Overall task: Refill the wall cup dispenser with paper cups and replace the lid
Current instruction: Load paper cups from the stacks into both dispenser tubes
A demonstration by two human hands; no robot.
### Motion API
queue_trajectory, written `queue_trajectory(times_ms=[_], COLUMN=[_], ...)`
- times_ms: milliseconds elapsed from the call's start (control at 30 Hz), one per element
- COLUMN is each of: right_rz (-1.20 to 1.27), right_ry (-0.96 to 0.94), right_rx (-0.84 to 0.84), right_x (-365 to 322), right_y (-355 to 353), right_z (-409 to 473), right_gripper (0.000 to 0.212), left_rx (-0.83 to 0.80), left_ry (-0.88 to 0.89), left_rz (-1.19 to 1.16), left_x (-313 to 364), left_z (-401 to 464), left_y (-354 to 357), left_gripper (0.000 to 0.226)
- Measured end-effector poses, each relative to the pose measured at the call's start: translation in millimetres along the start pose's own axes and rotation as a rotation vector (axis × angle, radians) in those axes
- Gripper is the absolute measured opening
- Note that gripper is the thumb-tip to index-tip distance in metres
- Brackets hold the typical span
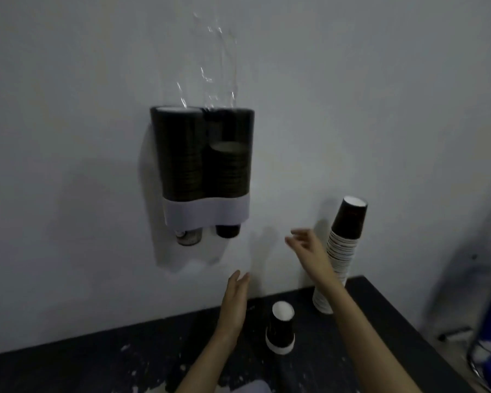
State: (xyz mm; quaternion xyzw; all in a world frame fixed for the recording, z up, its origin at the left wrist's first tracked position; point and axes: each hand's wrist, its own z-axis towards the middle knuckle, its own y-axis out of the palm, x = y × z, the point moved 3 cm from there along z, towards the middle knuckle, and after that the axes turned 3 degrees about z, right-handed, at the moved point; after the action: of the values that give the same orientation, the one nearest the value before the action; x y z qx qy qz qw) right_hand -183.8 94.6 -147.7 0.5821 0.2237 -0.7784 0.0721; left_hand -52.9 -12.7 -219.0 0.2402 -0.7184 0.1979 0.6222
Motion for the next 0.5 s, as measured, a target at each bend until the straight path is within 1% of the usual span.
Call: queue_trajectory(times_ms=[33, 100, 167, 233, 300, 333, 367, 400, 467, 500], right_rz=[-0.029, -0.115, -0.158, -0.188, -0.176, -0.158, -0.146, -0.144, -0.146, -0.160], right_ry=[0.146, 0.334, 0.388, 0.424, 0.422, 0.410, 0.395, 0.378, 0.369, 0.378], right_rx=[-0.052, -0.143, -0.184, -0.197, -0.201, -0.207, -0.213, -0.213, -0.196, -0.184], right_x=[41, 103, 146, 178, 194, 201, 208, 214, 223, 227], right_y=[0, 3, 10, 20, 32, 38, 45, 51, 61, 64], right_z=[-15, -42, -60, -67, -68, -67, -65, -64, -65, -66], right_gripper=[0.047, 0.082, 0.107, 0.121, 0.128, 0.130, 0.129, 0.126, 0.112, 0.104], left_rx=[-0.033, -0.071, -0.090, -0.107, -0.154, -0.187, -0.207, -0.212, -0.214, -0.209], left_ry=[-0.071, -0.200, -0.288, -0.360, -0.375, -0.363, -0.348, -0.353, -0.392, -0.404], left_rz=[0.060, 0.194, 0.273, 0.298, 0.338, 0.357, 0.374, 0.366, 0.343, 0.353], left_x=[-15, -42, -66, -91, -109, -119, -130, -139, -152, -154], left_z=[2, 8, 11, 17, 24, 30, 37, 44, 52, 54], left_y=[4, 10, 14, 23, 29, 33, 35, 37, 38, 38], left_gripper=[0.054, 0.054, 0.052, 0.045, 0.023, 0.022, 0.027, 0.037, 0.060, 0.066])
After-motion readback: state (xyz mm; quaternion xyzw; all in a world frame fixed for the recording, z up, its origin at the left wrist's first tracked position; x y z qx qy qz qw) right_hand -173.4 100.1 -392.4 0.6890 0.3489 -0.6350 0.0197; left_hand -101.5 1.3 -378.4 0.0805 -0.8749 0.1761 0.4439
